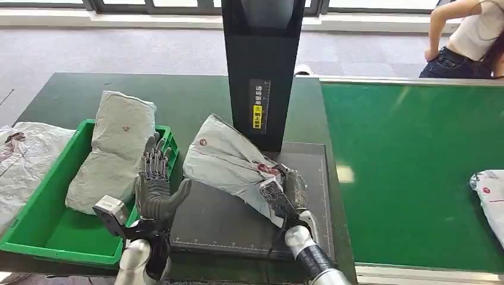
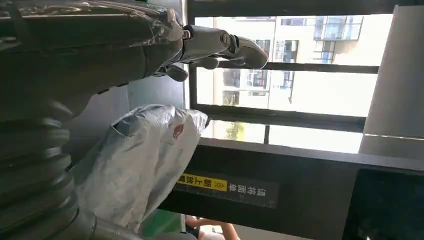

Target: Moved the parcel from conveyor to table for the left to box.

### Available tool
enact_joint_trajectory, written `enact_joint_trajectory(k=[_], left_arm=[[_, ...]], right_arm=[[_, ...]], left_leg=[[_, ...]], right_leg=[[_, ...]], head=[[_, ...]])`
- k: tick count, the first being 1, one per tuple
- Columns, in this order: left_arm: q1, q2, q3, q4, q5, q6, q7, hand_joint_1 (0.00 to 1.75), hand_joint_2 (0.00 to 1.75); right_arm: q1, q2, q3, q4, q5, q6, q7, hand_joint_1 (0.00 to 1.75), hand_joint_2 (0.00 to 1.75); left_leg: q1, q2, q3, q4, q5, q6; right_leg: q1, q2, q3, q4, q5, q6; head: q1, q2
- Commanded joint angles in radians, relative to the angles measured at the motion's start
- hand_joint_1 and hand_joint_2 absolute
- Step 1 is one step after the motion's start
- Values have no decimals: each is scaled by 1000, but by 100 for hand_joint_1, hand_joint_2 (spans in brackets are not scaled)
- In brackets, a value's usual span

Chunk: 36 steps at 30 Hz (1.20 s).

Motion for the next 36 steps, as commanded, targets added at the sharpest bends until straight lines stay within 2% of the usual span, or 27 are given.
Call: enact_joint_trajectory(k=[1, 7, 9, 10, 21, 22, 25, 36], left_arm=[[-54, 4, -6, 31, -2, 15, 2, 0, 175], [-58, 8, -24, 19, -31, 55, 2, 0, 175], [-58, 8, -24, 19, -31, 55, 2, 0, 175], [-62, 12, -39, 16, -52, 80, 2, 0, 175], [-64, 13, -45, 17, -53, 86, 2, 0, 175], [-66, 20, -57, 14, -67, 105, 2, 0, 175], [-76, 35, -87, 13, -96, 154, 2, 0, 175], [-86, 43, -106, 17, -122, 188, 2, 0, 175]], right_arm=[[-71, -14, -36, 134, -25, 7, -7, 0, 175], [-47, -4, -61, 58, -68, -50, -123, 0, 175], [-47, -4, -61, 58, -68, -50, -123, 0, 175], [-23, -5, -43, -6, -77, -55, -123, 0, 175], [-14, -7, -36, -25, -80, -59, -123, 0, 175], [2, -11, -17, -65, -90, -71, -123, 0, 0], [40, -28, 43, -165, -131, -93, -123, 0, 0], [65, -41, 82, -241, -159, -111, -123, 0, 0]], left_leg=[[0, -2, 0, -1, 2, 1], [0, -2, 0, -1, 1, 1], [0, -2, 0, -1, 1, 1], [-1, -2, 1, -2, 2, 1], [0, -3, 0, -2, 2, 1], [0, -2, 0, -1, 1, 1], [0, -3, 0, -1, 2, 1], [0, -2, 0, -1, 1, 1]], right_leg=[[0, -3, 1, -1, 1, 0], [0, -3, 1, -1, 0, 0], [0, -3, 0, 0, 0, 0], [0, -3, 1, -1, 1, 0], [0, -3, 1, -1, 1, 0], [0, -3, 0, 0, 0, 0], [0, -4, 0, -1, 0, 0], [0, -2, 1, -1, 0, 0]], head=[[0, 0], [0, 0], [0, 0], [0, 0], [0, 0], [0, 0], [0, 0], [0, 0]])
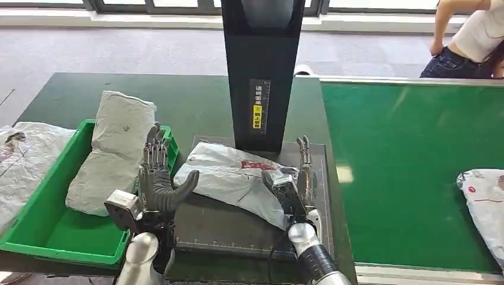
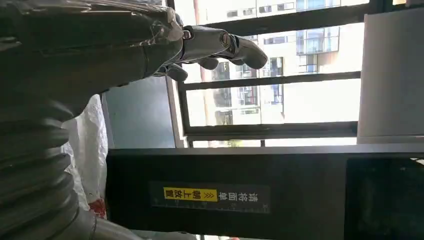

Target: Moved the parcel from conveyor to table for the left to box.

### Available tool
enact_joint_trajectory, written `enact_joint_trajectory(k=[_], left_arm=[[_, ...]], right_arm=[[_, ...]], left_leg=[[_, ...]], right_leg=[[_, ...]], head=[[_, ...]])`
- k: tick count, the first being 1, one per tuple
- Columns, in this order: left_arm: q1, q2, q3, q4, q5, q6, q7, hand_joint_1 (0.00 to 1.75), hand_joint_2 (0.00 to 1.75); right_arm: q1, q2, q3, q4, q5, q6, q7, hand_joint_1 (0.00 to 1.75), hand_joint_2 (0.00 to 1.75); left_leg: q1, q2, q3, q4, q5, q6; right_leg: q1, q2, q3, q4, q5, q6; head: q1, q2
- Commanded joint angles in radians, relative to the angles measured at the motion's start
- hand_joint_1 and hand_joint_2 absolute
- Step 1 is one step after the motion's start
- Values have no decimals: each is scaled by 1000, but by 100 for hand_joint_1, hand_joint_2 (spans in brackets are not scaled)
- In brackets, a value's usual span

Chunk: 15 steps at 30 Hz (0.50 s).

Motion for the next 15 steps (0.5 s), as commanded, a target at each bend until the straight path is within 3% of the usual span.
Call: enact_joint_trajectory(k=[1, 15], left_arm=[[-46, 36, -40, 31, -12, 22, 2, 0, 175], [-51, 41, -51, 34, -23, 37, 2, 0, 175]], right_arm=[[12, -43, 75, -78, -23, -16, -1, 0, 0], [25, -50, 97, -113, -40, -29, -1, 0, 0]], left_leg=[[0, -2, 0, -1, 1, 1], [0, -1, 0, -1, 1, 0]], right_leg=[[0, -2, 1, -1, 0, 0], [0, -2, 1, -1, 0, 0]], head=[[0, 0], [0, 0]])
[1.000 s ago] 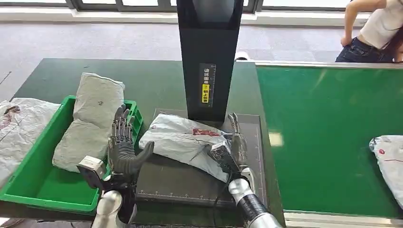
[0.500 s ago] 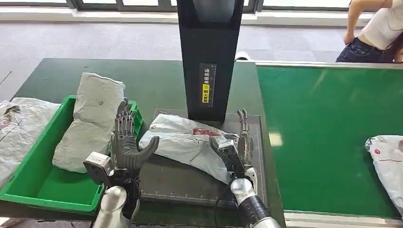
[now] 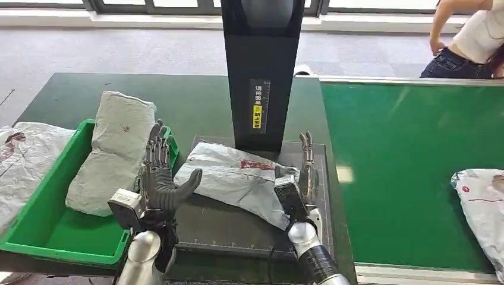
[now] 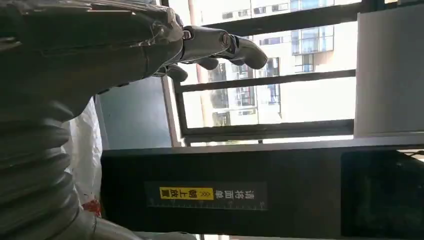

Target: Moved the parcel from conveyor to table for the left to box.

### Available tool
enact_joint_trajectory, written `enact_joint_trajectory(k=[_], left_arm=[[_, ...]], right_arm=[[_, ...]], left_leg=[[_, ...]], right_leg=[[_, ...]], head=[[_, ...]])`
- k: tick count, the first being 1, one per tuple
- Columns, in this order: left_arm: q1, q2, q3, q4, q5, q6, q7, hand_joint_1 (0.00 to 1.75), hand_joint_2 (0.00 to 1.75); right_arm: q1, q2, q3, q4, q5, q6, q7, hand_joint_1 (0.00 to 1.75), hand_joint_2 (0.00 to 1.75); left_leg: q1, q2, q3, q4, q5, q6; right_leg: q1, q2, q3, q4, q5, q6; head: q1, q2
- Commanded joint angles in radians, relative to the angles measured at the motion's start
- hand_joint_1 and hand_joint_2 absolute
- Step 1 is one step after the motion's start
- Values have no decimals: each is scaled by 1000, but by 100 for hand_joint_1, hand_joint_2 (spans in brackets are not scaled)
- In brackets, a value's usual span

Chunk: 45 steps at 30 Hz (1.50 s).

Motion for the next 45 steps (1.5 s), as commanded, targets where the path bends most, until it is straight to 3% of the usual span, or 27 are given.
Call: enact_joint_trajectory(k=[1, 7, 12, 15, 16, 18, 20, 22, 23, 32, 33, 35, 45], left_arm=[[-39, 37, -31, 34, -6, 12, 2, 0, 175], [-39, 37, -31, 34, -6, 12, 2, 0, 175], [-110, 65, -96, 152, -87, 99, 2, 0, 175], [-243, 50, -97, 411, -244, 166, 10, 0, 175], [-243, 50, -97, 411, -244, 166, 10, 0, 175], [-384, 18, -96, 659, -344, 213, 22, 0, 175], [-425, 8, -110, 738, -395, 231, 50, 0, 175], [-471, -10, -116, 844, -447, 247, 71, 0, 175], [-494, -17, -124, 905, -486, 273, 80, 0, 175], [-581, -44, -206, 1109, -665, 262, 228, 0, 175], [-596, -27, -407, 1207, -903, 51, 556, 0, 175], [-558, -29, -416, 1211, -917, 86, 553, 0, 175], [-580, -30, -429, 1224, -939, 54, 566, 0, 175]], right_arm=[[-4, -46, 62, -27, -14, -7, -1, 0, 0], [-4, -46, 62, -27, -14, -7, -1, 0, 0], [88, -127, 235, -331, -161, -95, -1, 0, 0], [153, -152, 263, -549, -168, -128, -1, 0, 0], [153, -152, 263, -549, -168, -128, -1, 0, 0], [192, -156, 265, -637, -155, -128, -1, 0, 0], [198, -156, 266, -654, -149, -128, -1, 0, 0], [196, -153, 269, -651, -142, -128, -1, 0, 0], [197, -151, 270, -651, -140, -128, -1, 0, 175], [224, -151, 246, -684, -133, -128, -1, 0, 175], [253, -153, 248, -833, -173, -128, -1, 0, 175], [268, -146, 239, -835, -164, -128, -1, 0, 175], [265, -142, 230, -819, -168, -128, -1, 0, 175]], left_leg=[[-1, -2, 1, -3, 2, 1], [-1, -2, 1, -3, 2, 1], [-1, -5, 0, -2, 2, 1], [-1, -5, 0, -2, 2, 1], [-1, -7, 0, -2, 2, 1], [-1, -9, -1, -1, 3, 1], [-1, -13, 0, -4, 5, 1], [-1, -9, 1, -4, 4, 1], [-1, -7, 0, -1, 2, 1], [-1, -7, 2, -3, 2, 1], [-1, -4, 2, -2, 1, 0], [-2, -5, 3, -3, 2, 1], [-1, -2, 7, -5, 2, 1]], right_leg=[[0, -2, 2, -2, 1, 0], [0, -2, 2, -2, 1, 0], [0, -5, 1, -2, 0, 0], [-1, -5, 2, -1, 0, 0], [-1, -7, 2, -1, 0, 0], [-1, -10, 2, -1, 0, 0], [-1, -14, 4, -4, 1, 0], [-1, -10, 4, -3, 1, 0], [-1, -7, 2, -1, 0, 0], [-1, -7, 4, -3, 1, 0], [0, -3, 2, -2, 1, 0], [-1, -5, 4, -3, 0, 0], [-1, -2, 8, -4, 2, 0]], head=[[0, 0], [0, 0], [0, 0], [0, 0], [0, 0], [0, 0], [0, 0], [0, 0], [0, 0], [0, 0], [0, 0], [0, 0], [1, 0]])
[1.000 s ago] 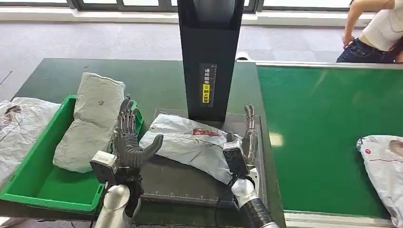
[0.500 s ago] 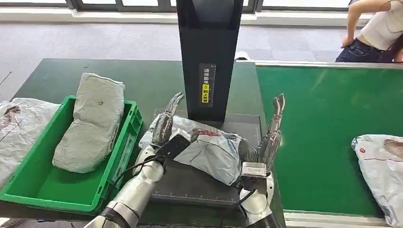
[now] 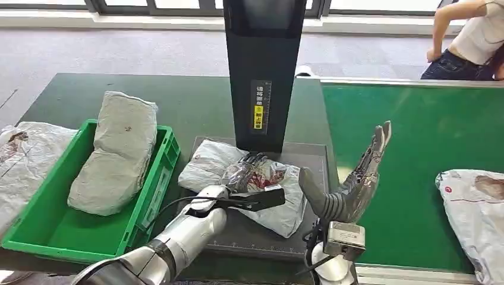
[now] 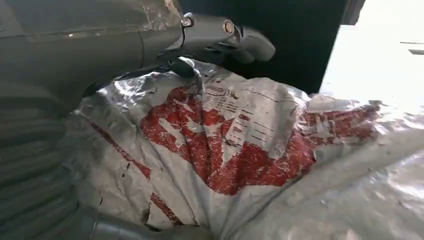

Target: Moved the parcel from conveyor to table for the left to box.

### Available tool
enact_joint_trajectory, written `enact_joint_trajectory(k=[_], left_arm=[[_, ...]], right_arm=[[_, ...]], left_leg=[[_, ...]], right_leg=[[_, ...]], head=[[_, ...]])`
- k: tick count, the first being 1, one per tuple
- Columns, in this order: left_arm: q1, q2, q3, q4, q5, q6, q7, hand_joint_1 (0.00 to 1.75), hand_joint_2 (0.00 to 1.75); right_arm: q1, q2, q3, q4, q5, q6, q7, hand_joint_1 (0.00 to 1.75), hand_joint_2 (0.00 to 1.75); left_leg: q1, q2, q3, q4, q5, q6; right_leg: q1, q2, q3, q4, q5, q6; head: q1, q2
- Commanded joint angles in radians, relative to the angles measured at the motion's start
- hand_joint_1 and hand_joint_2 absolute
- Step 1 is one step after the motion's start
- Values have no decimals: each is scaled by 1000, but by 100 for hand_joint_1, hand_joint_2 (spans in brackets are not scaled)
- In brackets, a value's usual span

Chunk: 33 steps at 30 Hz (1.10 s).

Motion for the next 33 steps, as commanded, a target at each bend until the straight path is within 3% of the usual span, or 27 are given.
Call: enact_joint_trajectory(k=[1, 32, 33], left_arm=[[-9, 20, -98, 137, -11, -33, 13, 0, 175], [-14, 22, -106, 134, -30, -79, 18, 3, 175], [-16, 23, -109, 136, -35, -95, 16, 155, 175]], right_arm=[[-3, -38, 5, -18, -8, 1, -1, 0, 175], [-6, -27, -17, -18, -7, 1, -1, 0, 175], [-7, -25, -22, -14, -6, 1, -1, 0, 175]], left_leg=[[0, 2, 3, -2, 1, 1], [0, 2, 11, -2, 1, 1], [-1, 3, 10, -5, 2, 1]], right_leg=[[0, 2, 2, -2, 2, 0], [0, 2, 10, -2, 1, 0], [0, 2, 9, -4, 3, 0]], head=[[0, 0], [0, 0], [0, 0]])
